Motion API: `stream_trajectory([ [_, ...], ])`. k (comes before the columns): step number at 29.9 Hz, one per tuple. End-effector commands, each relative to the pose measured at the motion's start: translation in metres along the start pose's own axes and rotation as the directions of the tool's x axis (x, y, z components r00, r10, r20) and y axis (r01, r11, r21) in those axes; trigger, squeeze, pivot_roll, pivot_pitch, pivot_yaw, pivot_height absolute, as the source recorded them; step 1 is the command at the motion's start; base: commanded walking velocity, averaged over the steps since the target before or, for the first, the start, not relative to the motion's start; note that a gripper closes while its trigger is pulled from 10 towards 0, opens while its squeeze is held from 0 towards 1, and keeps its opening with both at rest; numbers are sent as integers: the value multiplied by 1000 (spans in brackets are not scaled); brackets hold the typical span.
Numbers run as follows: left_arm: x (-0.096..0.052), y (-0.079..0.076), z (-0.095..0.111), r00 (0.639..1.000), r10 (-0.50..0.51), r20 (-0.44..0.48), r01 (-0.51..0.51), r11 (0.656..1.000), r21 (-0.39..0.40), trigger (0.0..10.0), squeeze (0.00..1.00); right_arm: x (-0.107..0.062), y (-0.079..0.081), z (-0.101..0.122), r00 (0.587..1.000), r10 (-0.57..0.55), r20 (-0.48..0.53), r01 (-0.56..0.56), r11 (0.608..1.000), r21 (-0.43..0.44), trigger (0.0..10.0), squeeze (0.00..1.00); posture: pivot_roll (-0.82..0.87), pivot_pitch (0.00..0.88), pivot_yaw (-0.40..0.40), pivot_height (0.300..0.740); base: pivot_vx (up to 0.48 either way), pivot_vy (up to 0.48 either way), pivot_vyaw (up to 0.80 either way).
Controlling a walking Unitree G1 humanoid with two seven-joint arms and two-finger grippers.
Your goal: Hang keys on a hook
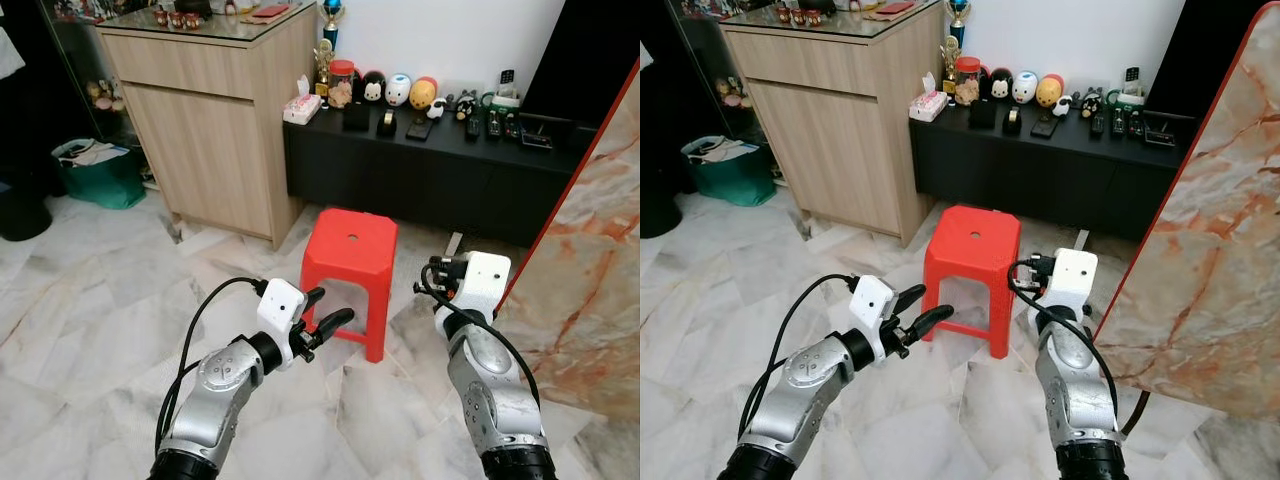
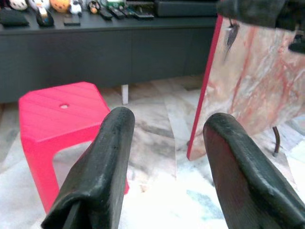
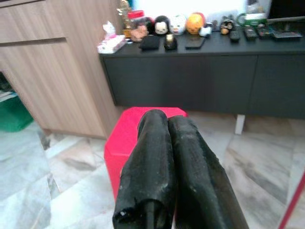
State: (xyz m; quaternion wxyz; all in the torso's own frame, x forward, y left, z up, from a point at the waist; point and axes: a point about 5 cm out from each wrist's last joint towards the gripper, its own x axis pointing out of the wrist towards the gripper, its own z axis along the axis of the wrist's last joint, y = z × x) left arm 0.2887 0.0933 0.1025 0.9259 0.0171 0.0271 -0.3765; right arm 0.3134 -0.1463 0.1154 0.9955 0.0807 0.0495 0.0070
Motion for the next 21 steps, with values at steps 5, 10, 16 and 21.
stream_trajectory([
  [5,0,-2,5,1000,-28,-6,28,999,16,10000,0,3,0,3,986,147,-79,-158,976,-153,10000,0,15,0,-19,715,0,0,0],
  [10,-10,4,3,999,-36,-34,37,999,23,10000,0,3,-9,-9,942,245,-230,-299,922,-246,10000,0,15,0,-27,715,0,0,0],
  [16,-26,21,-5,995,97,-33,-98,995,-27,10000,0,2,-23,-16,965,154,-212,-193,965,-178,10000,0,17,0,-41,715,0,0,0],
  [21,-55,53,-24,896,442,-55,-445,892,-84,10000,0,-7,-40,-33,980,28,-195,-43,997,-72,10000,0,17,0,-46,715,0,0,0],
])
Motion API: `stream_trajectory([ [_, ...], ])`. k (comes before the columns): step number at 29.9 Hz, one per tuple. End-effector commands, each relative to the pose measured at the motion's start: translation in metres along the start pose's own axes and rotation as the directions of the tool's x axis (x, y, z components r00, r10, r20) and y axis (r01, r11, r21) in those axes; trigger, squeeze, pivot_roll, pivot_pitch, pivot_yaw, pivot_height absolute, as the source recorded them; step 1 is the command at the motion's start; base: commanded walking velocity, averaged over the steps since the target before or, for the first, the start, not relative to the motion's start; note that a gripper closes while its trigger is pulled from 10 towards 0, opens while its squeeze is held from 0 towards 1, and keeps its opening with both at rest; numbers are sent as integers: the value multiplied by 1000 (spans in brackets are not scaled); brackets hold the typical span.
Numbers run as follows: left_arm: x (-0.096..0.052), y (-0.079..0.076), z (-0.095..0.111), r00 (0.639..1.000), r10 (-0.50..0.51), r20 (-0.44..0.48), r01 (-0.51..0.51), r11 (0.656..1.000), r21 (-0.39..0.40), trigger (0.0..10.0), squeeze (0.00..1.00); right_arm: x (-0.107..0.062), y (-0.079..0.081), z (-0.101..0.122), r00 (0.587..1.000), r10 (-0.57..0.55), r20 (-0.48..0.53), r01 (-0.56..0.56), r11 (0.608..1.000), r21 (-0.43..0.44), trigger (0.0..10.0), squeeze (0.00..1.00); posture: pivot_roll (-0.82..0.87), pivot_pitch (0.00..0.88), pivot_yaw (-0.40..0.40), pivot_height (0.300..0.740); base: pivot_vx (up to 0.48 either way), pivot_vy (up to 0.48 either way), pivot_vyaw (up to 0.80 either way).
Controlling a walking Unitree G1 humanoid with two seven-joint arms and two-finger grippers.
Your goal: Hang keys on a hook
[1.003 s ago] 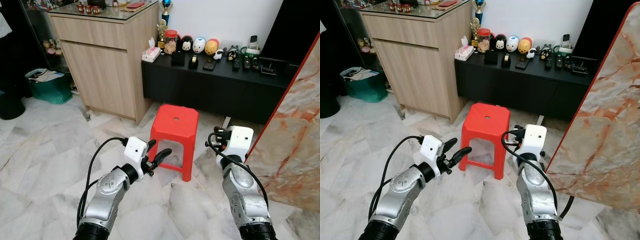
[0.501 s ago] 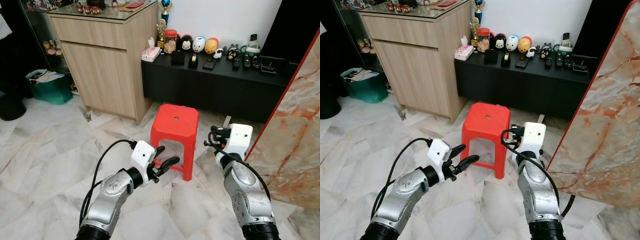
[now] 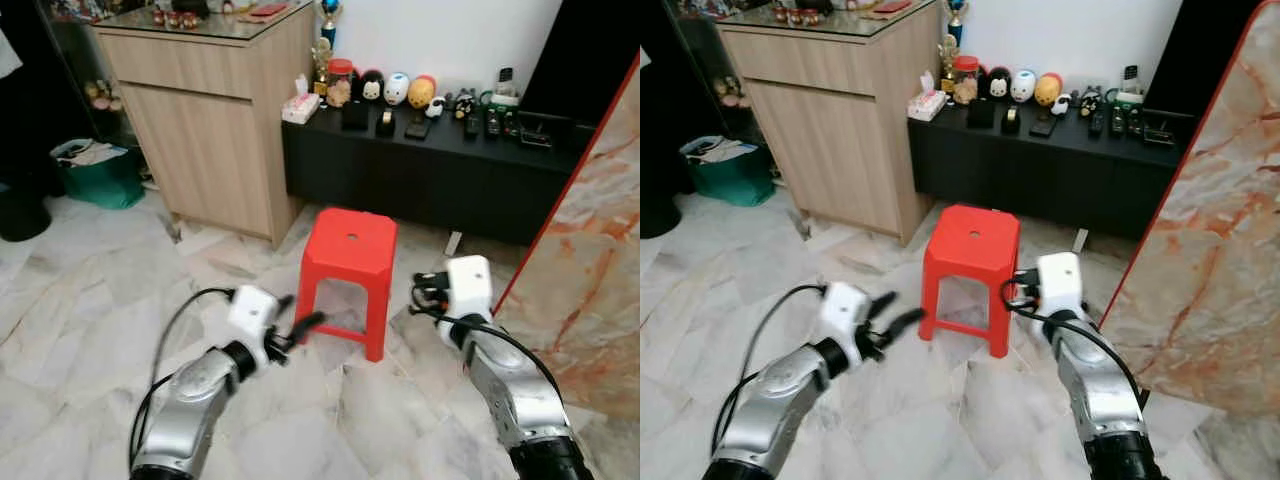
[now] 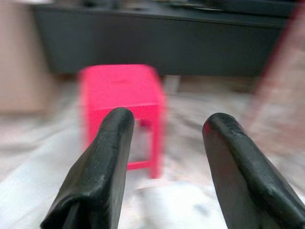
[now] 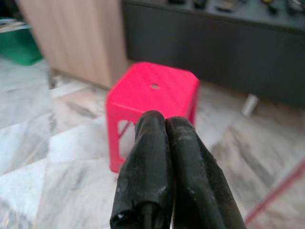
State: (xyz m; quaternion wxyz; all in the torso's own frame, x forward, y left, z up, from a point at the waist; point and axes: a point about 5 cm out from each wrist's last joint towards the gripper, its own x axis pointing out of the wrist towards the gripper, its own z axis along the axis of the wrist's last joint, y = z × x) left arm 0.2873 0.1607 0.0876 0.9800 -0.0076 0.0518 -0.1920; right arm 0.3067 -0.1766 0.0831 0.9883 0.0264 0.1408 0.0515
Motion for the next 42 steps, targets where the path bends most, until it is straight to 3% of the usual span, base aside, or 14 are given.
stream_trajectory([
  [1,-7,13,-8,993,115,-12,-116,993,-18,10000,0,-3,-6,-10,999,-35,-9,36,998,51,10000,0,17,0,-47,715,0,0,0],
  [4,-22,36,-29,960,269,-72,-271,962,-24,10000,0,-8,-18,-36,993,-97,-63,103,990,97,10000,0,27,0,-49,715,0,0,0],
  [7,-28,41,-37,948,304,-97,-308,951,-27,10000,0,-10,-22,-40,989,-127,-68,135,984,114,10000,0,27,0,-47,715,0,0,0],
  [11,-38,47,-51,922,362,-137,-375,923,-88,10000,0,-13,-31,-34,978,-208,-20,209,962,174,10000,0,16,0,-36,715,0,0,0],
  [16,-35,38,-52,927,352,-128,-366,925,-106,10000,0,-13,-33,-27,973,-231,11,225,955,194,10000,0,15,0,-33,715,0,0,0],
  [28,-21,31,-30,960,280,-12,-279,955,-98,10000,0,-5,-22,-12,975,-212,67,197,962,188,10000,0,21,0,-29,715,0,0,-800],
  [42,-18,29,-25,962,272,25,-269,959,-87,10000,0,-3,-13,-5,976,-197,92,180,969,168,10000,0,21,0,-34,715,0,-153,-800],
])
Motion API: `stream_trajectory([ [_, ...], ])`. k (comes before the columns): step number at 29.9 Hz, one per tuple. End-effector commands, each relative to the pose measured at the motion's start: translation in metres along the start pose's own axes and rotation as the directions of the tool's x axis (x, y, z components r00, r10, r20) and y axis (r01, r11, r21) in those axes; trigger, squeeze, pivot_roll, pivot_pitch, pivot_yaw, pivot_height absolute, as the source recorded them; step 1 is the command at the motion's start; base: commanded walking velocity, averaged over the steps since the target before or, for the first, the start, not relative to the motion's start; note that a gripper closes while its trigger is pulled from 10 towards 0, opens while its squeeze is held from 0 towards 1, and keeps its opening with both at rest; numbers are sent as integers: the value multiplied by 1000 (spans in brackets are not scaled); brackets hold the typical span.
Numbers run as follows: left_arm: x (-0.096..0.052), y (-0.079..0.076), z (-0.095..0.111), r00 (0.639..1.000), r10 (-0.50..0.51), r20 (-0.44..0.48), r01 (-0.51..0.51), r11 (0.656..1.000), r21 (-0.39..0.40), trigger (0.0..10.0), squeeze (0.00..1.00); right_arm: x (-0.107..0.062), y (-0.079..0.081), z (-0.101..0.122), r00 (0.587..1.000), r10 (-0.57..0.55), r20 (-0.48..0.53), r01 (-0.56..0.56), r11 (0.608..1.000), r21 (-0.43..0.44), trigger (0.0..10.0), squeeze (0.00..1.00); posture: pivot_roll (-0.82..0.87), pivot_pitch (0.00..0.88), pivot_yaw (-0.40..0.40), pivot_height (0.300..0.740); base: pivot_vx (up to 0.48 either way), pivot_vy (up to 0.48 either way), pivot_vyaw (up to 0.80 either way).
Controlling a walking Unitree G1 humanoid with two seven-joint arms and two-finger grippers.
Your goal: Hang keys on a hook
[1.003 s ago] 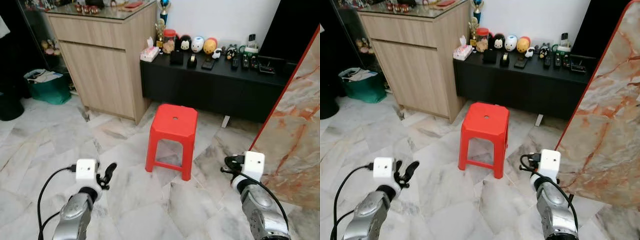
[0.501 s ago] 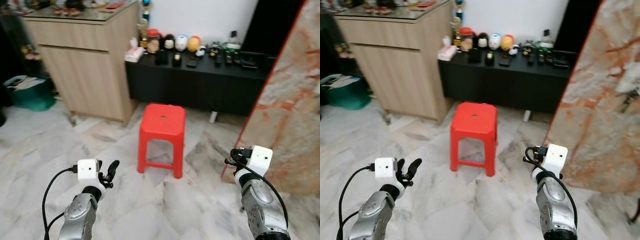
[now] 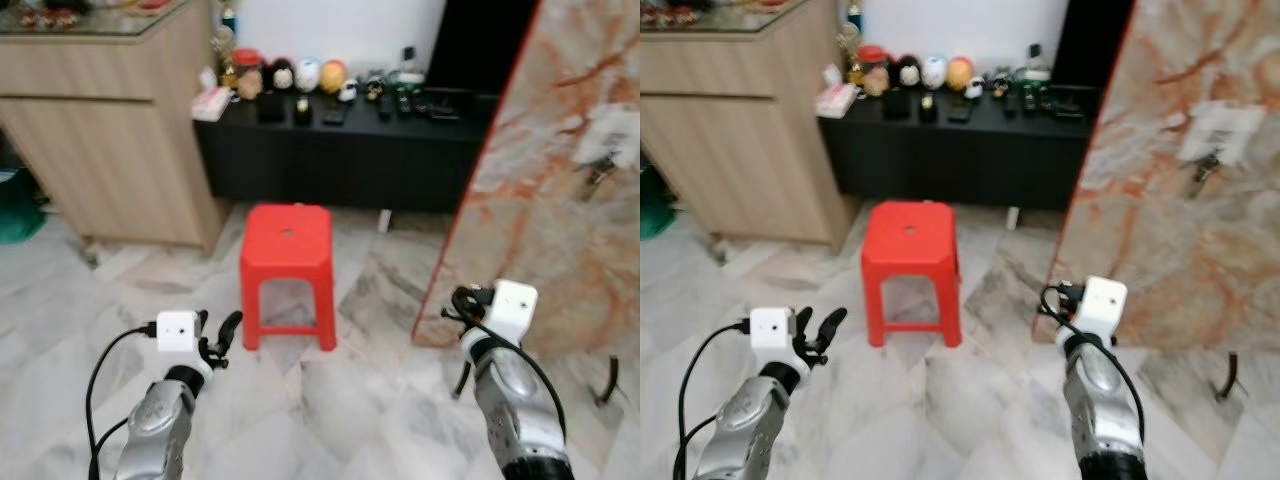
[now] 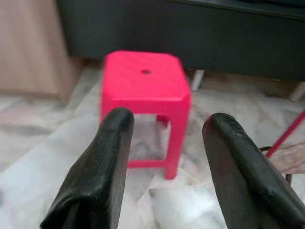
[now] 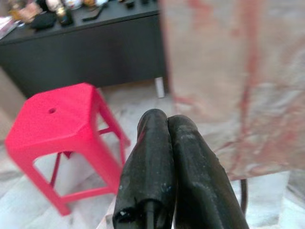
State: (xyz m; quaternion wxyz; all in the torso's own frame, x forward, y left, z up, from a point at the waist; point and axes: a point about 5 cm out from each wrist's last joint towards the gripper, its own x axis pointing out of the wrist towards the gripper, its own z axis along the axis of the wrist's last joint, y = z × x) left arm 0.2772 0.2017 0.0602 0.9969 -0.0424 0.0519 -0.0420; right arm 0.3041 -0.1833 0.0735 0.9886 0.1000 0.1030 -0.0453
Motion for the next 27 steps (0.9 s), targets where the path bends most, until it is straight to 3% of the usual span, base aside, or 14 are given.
stream_trajectory([
  [1,3,-8,4,999,-28,24,28,1000,-4,10000,0,0,-5,7,1000,-18,25,18,1000,-8,10000,0,21,0,-35,715,0,0,-800],
  [9,4,-16,8,995,-96,29,96,995,13,10000,0,1,3,9,1000,3,29,-3,1000,1,10000,0,20,0,-33,715,0,0,-800],
  [15,8,-37,16,961,-276,18,275,960,58,10000,0,2,22,10,998,66,24,-66,997,27,10000,0,22,0,-32,715,0,0,-800],
  [18,9,-50,26,920,-392,15,390,917,87,10000,0,2,33,13,995,98,27,-100,993,70,10000,0,23,0,-32,715,0,0,-529],
  [19,9,-50,26,920,-392,15,390,917,87,10000,0,2,33,13,995,98,27,-100,993,70,10000,0,23,0,-32,715,0,0,0],
  [25,9,-70,38,830,-557,-12,554,824,121,10000,0,1,54,15,985,172,27,-174,981,90,10000,0,26,0,-31,715,0,0,0],
  [26,9,-70,38,830,-557,-12,554,824,121,10000,0,1,54,15,985,172,27,-174,981,90,10000,0,26,0,-31,715,0,0,0],
  [27,8,-76,38,793,-609,-33,608,785,117,10000,0,0,60,17,981,190,29,-192,976,105,10000,0,27,0,-30,715,0,0,0],
])
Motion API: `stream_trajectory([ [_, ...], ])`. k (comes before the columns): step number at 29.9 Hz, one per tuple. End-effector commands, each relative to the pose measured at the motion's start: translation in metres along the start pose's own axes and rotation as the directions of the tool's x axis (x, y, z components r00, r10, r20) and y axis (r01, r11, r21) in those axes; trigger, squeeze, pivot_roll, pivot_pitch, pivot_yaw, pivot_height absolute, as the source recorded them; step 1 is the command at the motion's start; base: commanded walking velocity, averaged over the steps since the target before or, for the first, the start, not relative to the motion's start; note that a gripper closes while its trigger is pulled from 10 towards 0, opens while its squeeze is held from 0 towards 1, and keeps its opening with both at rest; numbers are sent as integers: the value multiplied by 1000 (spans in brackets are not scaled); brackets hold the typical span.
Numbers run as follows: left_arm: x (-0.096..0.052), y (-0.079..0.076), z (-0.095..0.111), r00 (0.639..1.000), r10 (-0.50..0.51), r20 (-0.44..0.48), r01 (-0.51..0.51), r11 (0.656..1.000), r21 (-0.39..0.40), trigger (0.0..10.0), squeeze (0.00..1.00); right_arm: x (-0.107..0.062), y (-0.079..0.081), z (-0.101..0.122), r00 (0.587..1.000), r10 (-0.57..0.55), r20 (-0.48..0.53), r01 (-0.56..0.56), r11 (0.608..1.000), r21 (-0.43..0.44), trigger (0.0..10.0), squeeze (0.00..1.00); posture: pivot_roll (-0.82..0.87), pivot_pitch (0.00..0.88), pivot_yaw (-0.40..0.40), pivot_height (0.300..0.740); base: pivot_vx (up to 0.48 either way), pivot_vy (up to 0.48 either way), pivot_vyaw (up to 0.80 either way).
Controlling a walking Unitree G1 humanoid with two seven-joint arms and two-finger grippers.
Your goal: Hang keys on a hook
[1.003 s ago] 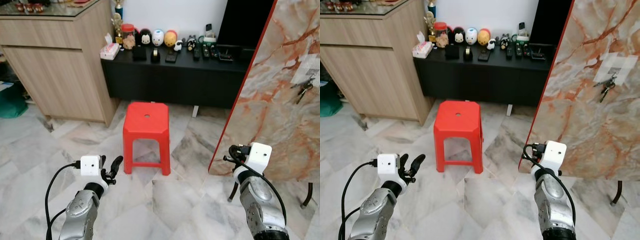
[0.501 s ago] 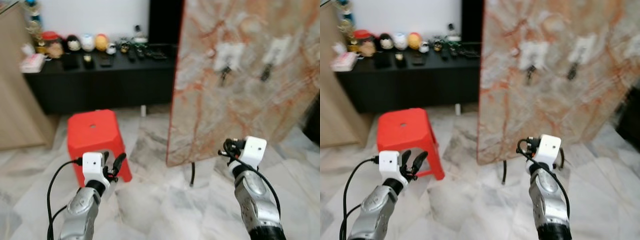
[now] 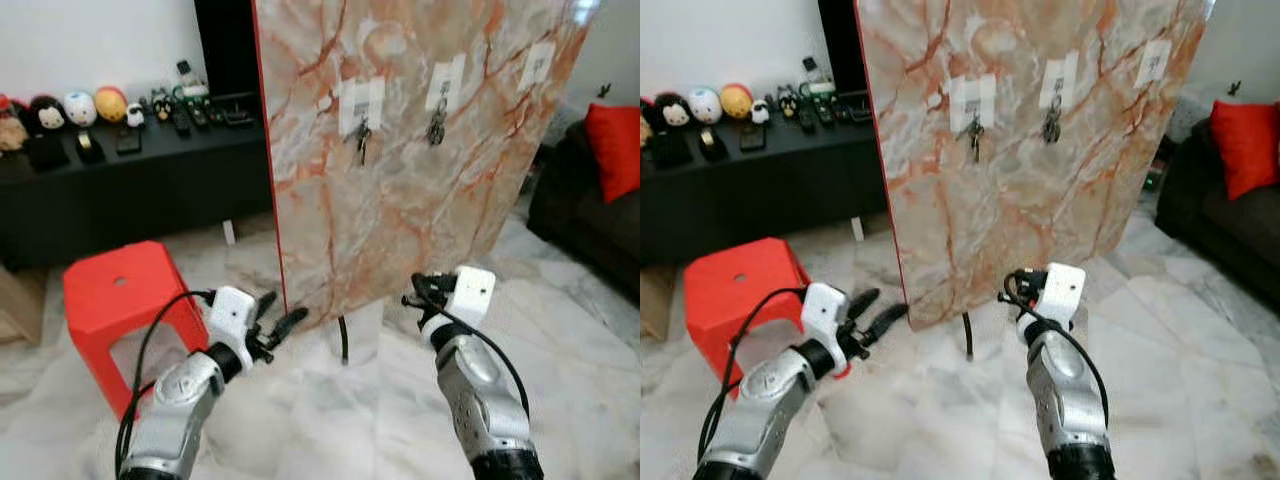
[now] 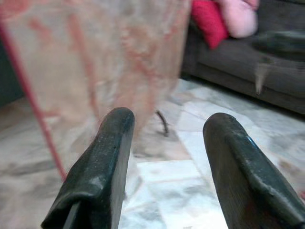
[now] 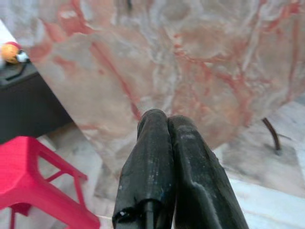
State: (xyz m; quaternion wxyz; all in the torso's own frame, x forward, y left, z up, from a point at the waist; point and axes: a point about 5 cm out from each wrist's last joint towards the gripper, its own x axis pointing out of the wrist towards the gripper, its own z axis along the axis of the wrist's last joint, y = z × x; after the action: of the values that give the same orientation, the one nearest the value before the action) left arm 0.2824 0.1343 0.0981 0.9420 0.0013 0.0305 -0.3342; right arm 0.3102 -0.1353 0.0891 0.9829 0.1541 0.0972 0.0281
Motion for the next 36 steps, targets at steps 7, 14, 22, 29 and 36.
stream_trajectory([
  [7,9,-20,7,966,-247,-78,248,969,11,10000,0,4,28,11,992,124,-2,-124,992,21,10000,0,26,0,-23,715,0,0,0],
  [14,21,-28,12,961,-268,-69,269,963,8,10000,0,1,51,4,971,237,-37,-233,967,100,10000,0,34,0,-19,715,0,0,0],
  [22,32,-38,13,959,-281,-40,279,959,-45,10000,0,0,58,1,976,213,-37,-201,959,201,10000,0,33,0,-9,715,0,0,0],
  [29,36,-39,13,959,-281,-29,278,958,-71,10000,0,0,58,6,981,196,-9,-183,929,322,10000,0,32,0,-2,715,0,0,0],
  [36,39,-38,16,955,-298,-8,295,950,-105,10000,0,-1,58,5,980,197,-10,-178,905,385,10000,0,34,0,3,715,0,0,0],
])
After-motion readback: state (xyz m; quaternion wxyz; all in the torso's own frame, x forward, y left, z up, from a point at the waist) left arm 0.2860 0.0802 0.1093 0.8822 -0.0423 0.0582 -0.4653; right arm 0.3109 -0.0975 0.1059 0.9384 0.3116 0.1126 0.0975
